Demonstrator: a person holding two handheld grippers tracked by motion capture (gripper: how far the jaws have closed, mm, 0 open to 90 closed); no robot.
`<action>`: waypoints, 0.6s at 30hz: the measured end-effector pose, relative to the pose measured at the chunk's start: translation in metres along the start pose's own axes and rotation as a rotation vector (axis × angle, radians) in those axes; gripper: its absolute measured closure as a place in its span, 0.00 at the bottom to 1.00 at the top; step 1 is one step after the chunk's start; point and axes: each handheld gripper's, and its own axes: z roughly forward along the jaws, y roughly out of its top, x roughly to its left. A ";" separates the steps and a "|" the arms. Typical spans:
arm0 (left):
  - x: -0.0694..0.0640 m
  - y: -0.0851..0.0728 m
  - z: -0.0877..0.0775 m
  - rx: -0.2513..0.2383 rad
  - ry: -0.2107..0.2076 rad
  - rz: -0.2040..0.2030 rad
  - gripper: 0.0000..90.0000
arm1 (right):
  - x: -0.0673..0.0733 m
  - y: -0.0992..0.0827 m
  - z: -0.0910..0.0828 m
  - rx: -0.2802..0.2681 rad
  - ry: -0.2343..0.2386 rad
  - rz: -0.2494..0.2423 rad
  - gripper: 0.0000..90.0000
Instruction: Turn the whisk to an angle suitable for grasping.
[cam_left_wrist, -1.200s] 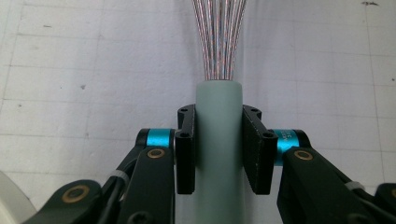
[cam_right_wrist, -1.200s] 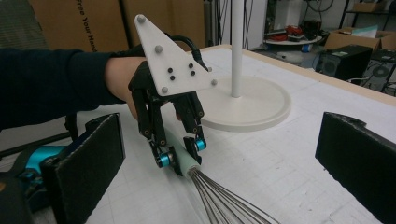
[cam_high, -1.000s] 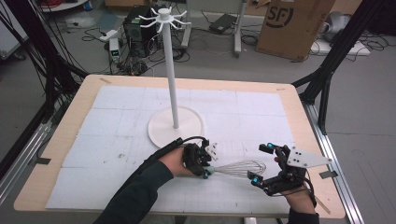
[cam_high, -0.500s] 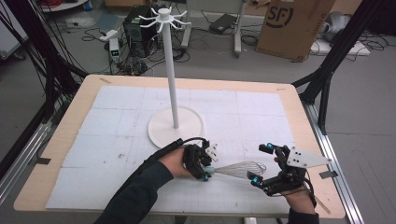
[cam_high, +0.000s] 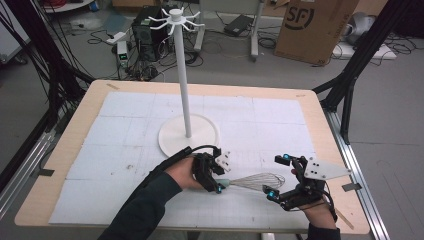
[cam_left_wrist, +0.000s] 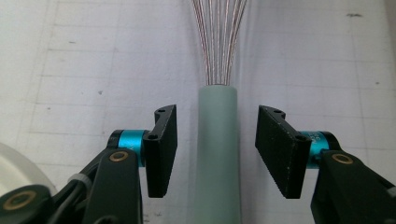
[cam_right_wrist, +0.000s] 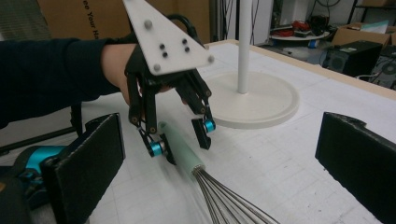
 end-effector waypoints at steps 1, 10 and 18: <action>-0.001 0.000 -0.003 -0.005 0.009 -0.004 0.51 | 0.000 0.000 0.000 0.001 0.000 -0.001 0.00; -0.012 -0.005 -0.024 -0.020 0.053 -0.009 0.29 | 0.001 -0.001 0.003 0.011 0.014 -0.006 0.00; -0.021 -0.016 -0.037 -0.023 0.116 -0.060 0.09 | 0.002 0.000 0.006 0.019 0.027 -0.006 0.00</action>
